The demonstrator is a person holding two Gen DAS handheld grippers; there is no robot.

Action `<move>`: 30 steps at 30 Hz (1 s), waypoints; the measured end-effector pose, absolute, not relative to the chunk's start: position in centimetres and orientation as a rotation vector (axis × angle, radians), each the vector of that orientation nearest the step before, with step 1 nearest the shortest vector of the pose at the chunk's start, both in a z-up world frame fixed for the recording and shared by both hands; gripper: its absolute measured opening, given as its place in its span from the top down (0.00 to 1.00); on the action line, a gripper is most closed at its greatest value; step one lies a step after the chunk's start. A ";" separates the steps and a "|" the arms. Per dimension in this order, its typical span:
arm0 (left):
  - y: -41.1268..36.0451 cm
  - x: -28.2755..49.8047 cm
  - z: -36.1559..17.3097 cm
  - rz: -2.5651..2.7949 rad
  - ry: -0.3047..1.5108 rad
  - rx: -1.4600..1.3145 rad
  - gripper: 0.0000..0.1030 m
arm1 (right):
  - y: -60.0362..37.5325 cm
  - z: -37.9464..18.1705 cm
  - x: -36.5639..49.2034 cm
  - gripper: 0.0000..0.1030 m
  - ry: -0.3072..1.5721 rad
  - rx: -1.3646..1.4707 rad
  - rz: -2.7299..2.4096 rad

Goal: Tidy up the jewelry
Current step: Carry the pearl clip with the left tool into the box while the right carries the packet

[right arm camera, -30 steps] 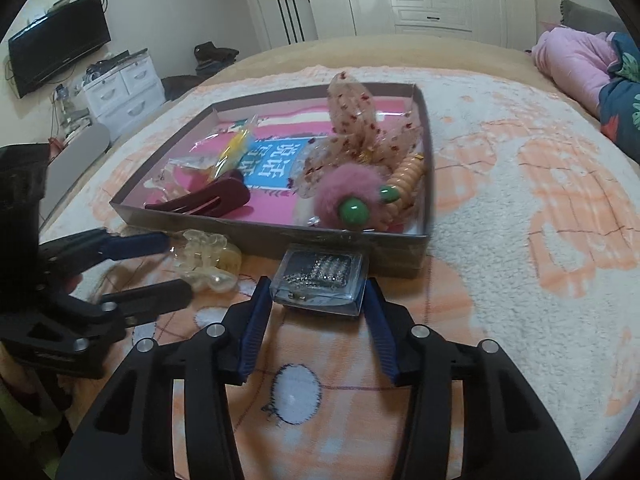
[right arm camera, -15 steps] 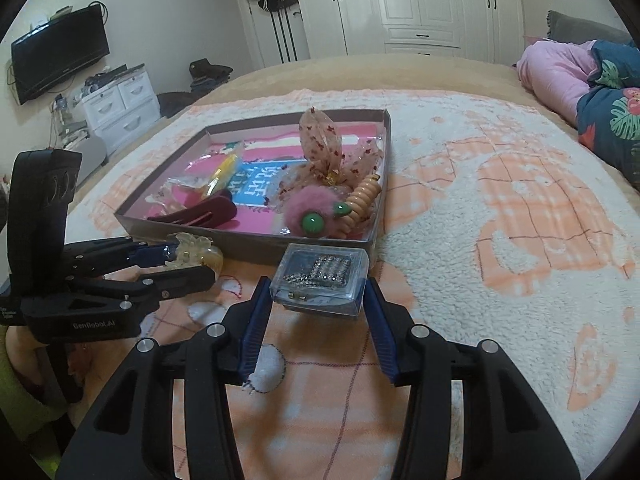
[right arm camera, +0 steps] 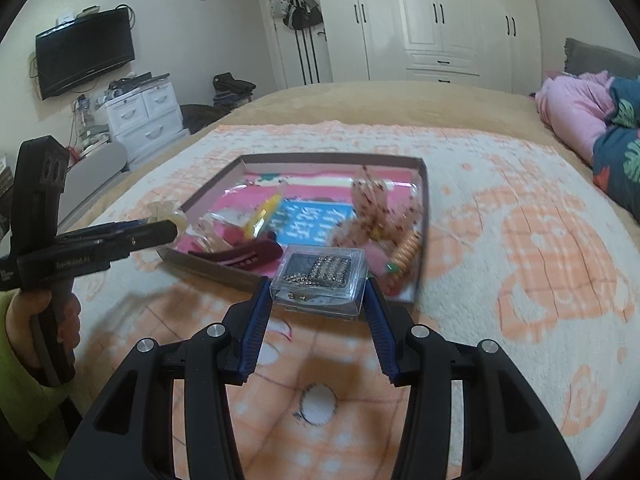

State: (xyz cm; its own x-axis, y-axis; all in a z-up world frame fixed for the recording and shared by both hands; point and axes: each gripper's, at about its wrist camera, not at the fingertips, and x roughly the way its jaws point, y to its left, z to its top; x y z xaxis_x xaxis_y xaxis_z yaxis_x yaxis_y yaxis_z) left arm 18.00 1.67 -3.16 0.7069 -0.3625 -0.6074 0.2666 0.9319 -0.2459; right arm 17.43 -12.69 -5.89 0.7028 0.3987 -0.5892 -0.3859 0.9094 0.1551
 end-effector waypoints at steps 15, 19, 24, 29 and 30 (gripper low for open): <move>5.1 20.4 -2.6 -0.261 0.673 -0.179 0.59 | -8.5 -4.8 20.4 0.56 0.627 -0.042 0.467; 5.3 21.7 -3.4 -0.248 0.694 -0.175 0.59 | -7.7 -5.7 21.3 0.56 0.653 -0.054 0.462; 5.3 22.8 -4.9 -0.243 0.735 -0.175 0.59 | -7.2 -7.7 22.5 0.56 0.719 -0.059 0.441; 5.1 23.1 -5.8 -0.240 0.757 -0.167 0.59 | -7.0 -9.1 22.5 0.56 0.750 -0.063 0.432; 5.0 23.2 -5.8 -0.239 0.759 -0.167 0.59 | -7.0 -9.1 22.5 0.56 0.749 -0.056 0.433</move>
State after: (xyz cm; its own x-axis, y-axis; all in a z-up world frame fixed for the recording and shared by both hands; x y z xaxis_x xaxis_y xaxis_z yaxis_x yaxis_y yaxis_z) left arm 23.18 5.04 -5.85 0.7007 -0.2733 -0.6590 0.1532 0.9598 -0.2352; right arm 22.53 -7.03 -9.14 0.6486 0.3608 -0.6702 -0.3999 0.9107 0.1033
